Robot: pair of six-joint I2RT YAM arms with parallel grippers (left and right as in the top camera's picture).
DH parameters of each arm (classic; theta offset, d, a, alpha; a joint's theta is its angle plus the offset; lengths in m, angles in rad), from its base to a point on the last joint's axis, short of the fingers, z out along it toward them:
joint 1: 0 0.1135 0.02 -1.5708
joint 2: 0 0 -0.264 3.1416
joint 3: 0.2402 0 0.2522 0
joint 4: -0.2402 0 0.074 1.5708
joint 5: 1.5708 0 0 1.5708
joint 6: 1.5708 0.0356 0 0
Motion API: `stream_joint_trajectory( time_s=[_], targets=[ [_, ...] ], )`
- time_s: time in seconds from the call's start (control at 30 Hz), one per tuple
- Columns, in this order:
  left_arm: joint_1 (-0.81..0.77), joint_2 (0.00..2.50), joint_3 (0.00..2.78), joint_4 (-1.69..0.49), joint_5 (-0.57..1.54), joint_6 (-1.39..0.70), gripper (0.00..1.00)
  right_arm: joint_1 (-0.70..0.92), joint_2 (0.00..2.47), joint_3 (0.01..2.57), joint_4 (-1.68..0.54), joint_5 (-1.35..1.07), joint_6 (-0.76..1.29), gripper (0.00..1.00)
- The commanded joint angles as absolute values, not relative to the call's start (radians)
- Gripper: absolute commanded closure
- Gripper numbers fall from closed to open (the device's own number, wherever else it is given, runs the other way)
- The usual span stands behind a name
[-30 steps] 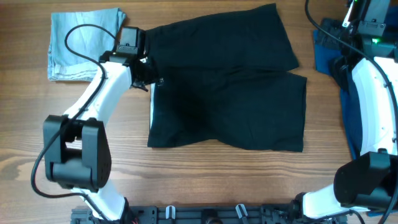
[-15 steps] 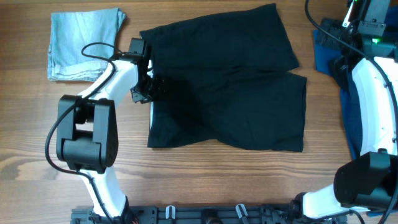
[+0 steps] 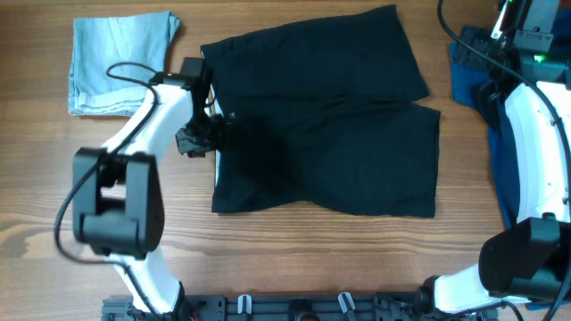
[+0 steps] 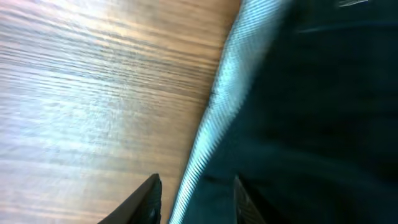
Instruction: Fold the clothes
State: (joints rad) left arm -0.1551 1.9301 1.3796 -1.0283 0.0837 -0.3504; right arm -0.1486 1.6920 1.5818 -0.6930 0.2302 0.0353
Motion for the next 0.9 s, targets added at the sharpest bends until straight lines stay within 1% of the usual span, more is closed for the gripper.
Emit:
stream_joint_trajectory(
  time_s=[0.0, 0.03, 0.1, 0.13, 0.2, 0.33, 0.43, 0.57, 0.7, 0.73, 0.8, 0.87],
  targets=[
    [-0.168, 1.789, 1.414, -1.065, 0.179, -0.344, 0.65, -0.147, 1.702, 1.579, -0.693, 0.250, 0.027, 0.00],
    [-0.168, 1.774, 1.414, -1.085, 0.203, -0.344, 0.68, -0.147, 1.702, 1.579, -0.694, 0.250, 0.026, 0.00],
    [-0.174, 1.767, 1.414, -1.136, 0.252, -0.299, 0.71, -0.147, 1.702, 1.579, -0.694, 0.250, 0.026, 0.00],
    [-0.197, 1.767, 1.389, -1.171, 0.275, -0.261, 0.69, -0.147, 1.702, 1.579, -0.693, 0.250, 0.027, 0.00],
    [-0.220, 1.767, 1.335, -1.157, 0.263, -0.253, 0.65, -0.147, 1.702, 1.579, -0.694, 0.250, 0.027, 0.00],
    [-0.227, 1.767, 1.187, -1.076, 0.263, -0.295, 0.65, -0.147, 1.702, 1.579, -0.694, 0.250, 0.026, 0.00],
    [-0.227, 1.767, 1.093, -1.049, 0.302, -0.300, 0.66, -0.147, 1.702, 1.579, -0.693, 0.250, 0.027, 0.00],
    [-0.227, 1.767, 1.002, -1.020, 0.291, -0.307, 0.65, -0.147, 1.703, 1.579, -0.693, 0.250, 0.026, 0.00],
    [-0.227, 1.767, 0.899, -0.899, 0.261, -0.369, 0.64, -0.147, 1.703, 1.579, -0.693, 0.250, 0.027, 0.00],
    [-0.227, 1.767, 0.881, -0.878, 0.257, -0.380, 0.65, -0.147, 1.702, 1.579, -0.693, 0.250, 0.027, 0.00],
    [-0.226, 1.767, 0.867, -0.871, 0.257, -0.379, 0.71, -0.147, 1.703, 1.579, -0.693, 0.250, 0.026, 0.00],
    [-0.226, 1.758, 0.867, -0.870, 0.258, -0.379, 0.73, -0.147, 1.703, 1.579, -0.694, 0.250, 0.027, 0.00]
  ],
)
